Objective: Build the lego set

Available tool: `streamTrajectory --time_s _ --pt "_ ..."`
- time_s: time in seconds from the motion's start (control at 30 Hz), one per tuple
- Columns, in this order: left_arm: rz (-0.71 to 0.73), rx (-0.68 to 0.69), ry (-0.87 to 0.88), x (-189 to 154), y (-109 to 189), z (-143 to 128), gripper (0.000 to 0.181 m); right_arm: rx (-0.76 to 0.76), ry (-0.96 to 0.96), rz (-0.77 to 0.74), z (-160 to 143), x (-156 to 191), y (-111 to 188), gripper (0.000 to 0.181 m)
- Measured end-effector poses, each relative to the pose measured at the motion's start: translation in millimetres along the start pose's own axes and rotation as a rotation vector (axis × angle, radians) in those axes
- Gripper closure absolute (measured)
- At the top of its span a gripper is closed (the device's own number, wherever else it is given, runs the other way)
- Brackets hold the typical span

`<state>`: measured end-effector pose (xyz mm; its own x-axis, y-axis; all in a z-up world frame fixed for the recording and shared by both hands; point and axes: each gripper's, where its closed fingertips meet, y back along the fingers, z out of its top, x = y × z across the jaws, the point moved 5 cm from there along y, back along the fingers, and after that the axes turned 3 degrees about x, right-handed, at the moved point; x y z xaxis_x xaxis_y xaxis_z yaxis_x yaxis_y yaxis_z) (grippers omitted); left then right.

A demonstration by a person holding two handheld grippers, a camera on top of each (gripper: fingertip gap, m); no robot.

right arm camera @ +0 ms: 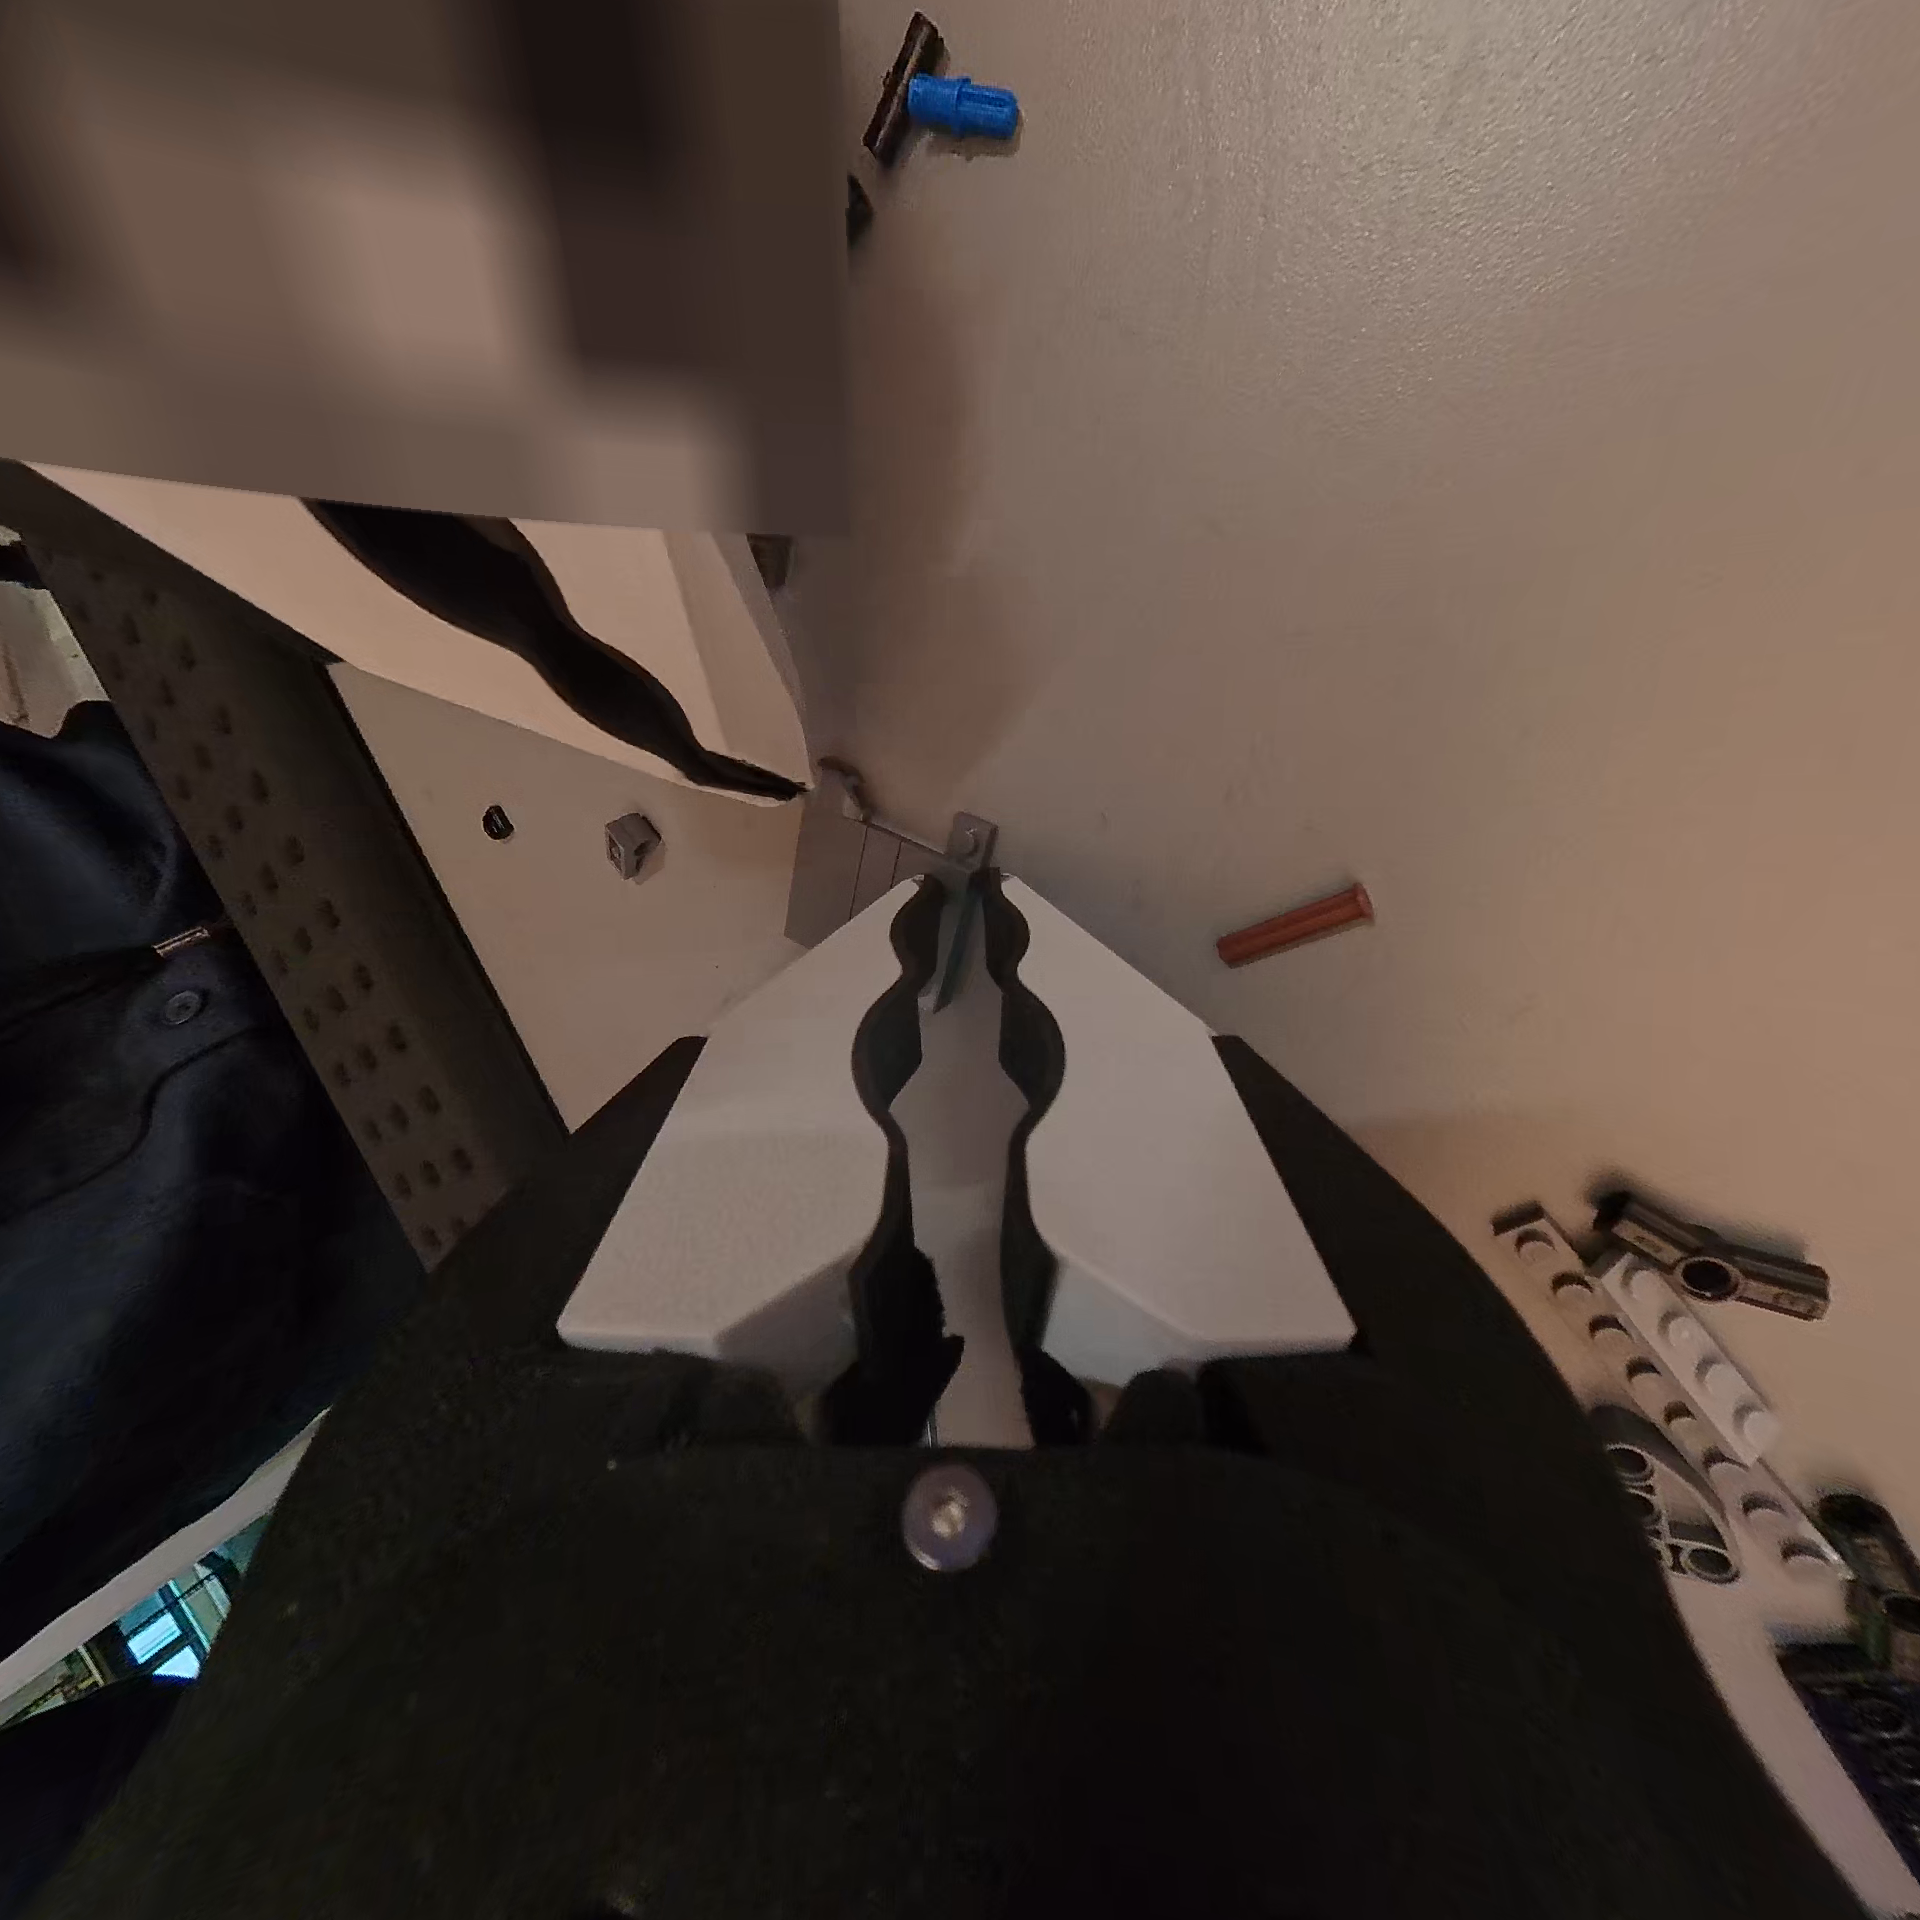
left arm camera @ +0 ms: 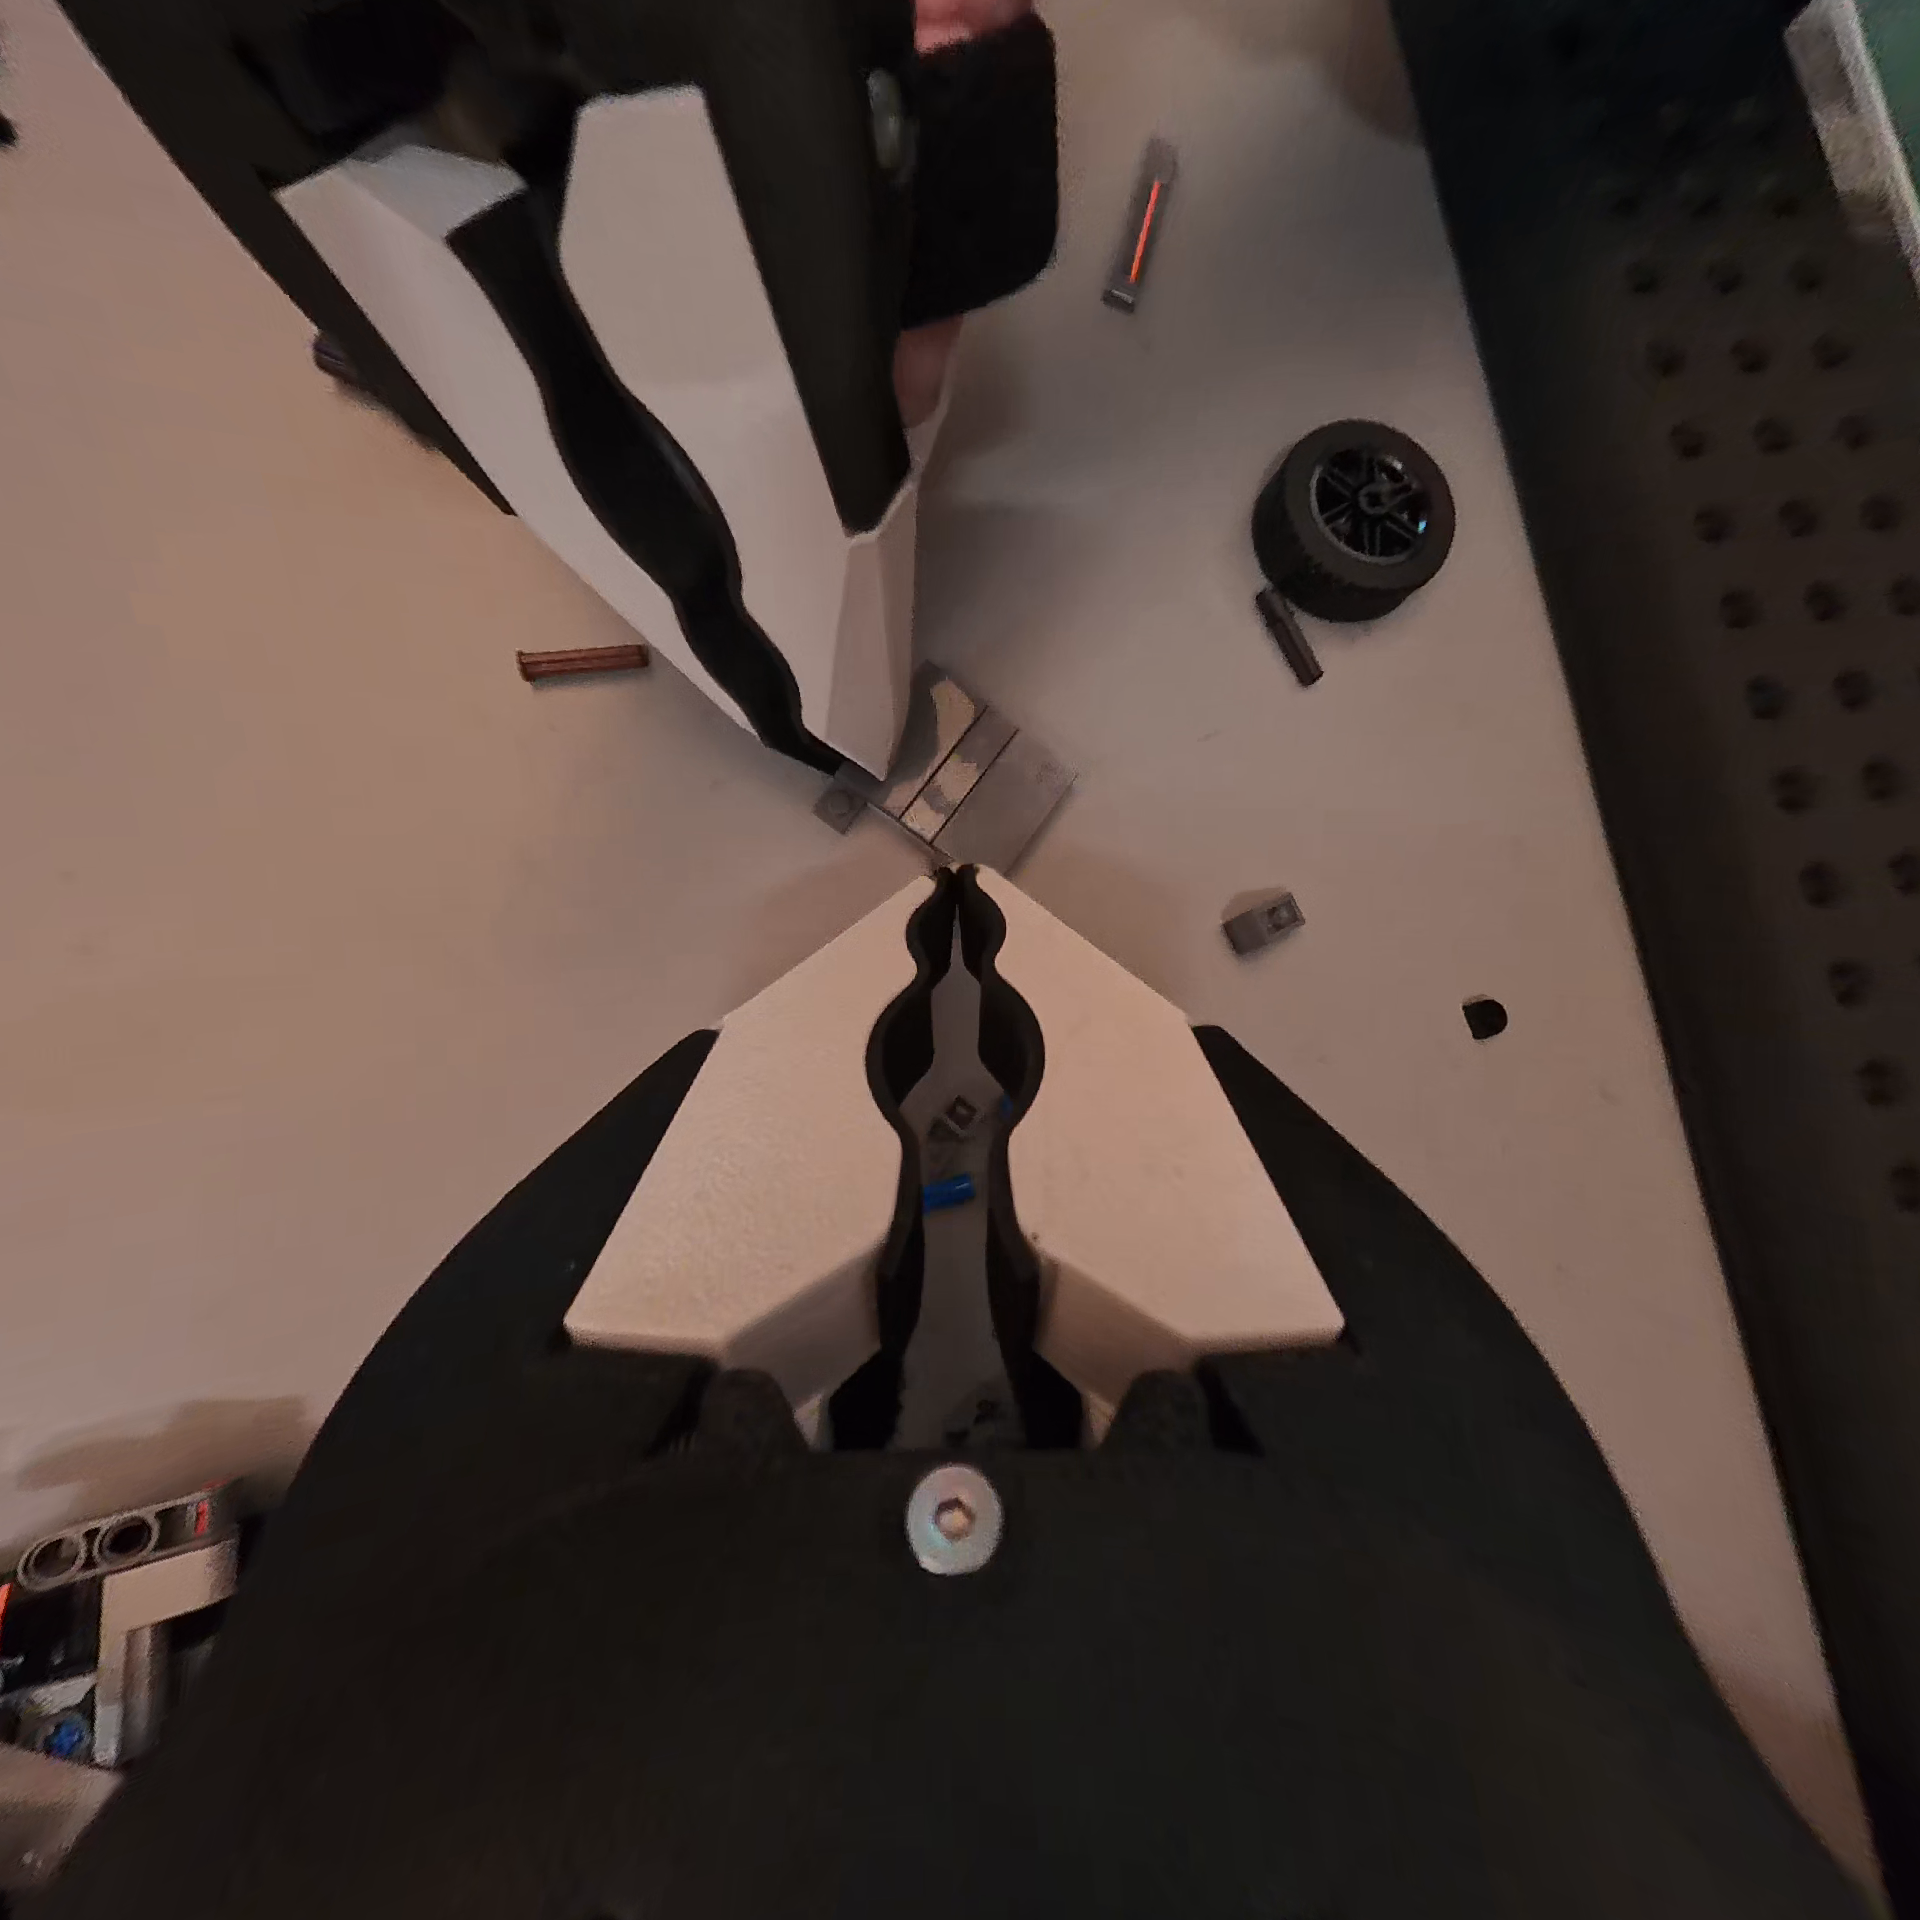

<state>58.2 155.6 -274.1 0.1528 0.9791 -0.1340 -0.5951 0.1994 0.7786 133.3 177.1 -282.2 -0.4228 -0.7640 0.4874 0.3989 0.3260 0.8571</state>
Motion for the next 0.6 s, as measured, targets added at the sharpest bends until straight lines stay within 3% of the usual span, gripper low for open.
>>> streamTrajectory --time_s 0.6 --pt "-0.010 0.017 -0.012 -2.8 -10.6 -1.2 0.181 -0.002 0.000 0.005 0.5 0.9 -0.5 0.176"
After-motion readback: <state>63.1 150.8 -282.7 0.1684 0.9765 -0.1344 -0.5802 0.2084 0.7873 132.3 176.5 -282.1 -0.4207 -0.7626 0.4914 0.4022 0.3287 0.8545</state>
